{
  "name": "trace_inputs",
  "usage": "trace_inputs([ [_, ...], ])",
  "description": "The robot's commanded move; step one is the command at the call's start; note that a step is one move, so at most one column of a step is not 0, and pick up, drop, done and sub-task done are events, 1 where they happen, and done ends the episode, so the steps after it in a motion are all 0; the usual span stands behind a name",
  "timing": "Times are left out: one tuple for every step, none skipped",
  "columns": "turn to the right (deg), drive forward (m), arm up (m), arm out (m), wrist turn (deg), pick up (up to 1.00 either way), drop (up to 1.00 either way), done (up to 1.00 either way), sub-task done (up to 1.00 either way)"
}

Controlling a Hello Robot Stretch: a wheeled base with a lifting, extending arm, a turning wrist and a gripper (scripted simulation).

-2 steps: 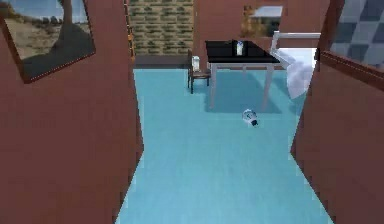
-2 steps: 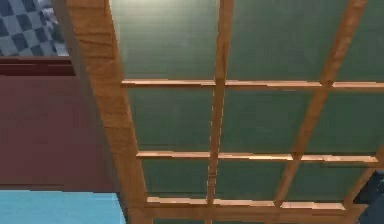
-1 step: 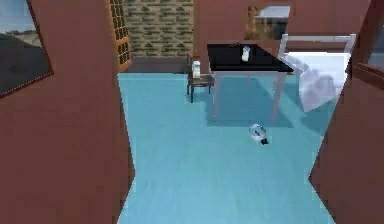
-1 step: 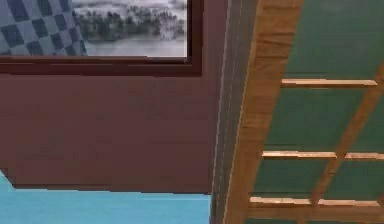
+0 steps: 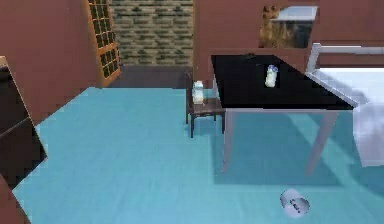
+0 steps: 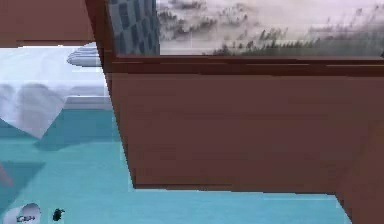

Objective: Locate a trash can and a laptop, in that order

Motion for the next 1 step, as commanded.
trace_inputs([
  [0.0,0.70,0.00,0.00,0.0,0.00,0.00,0.00,0.00],
])
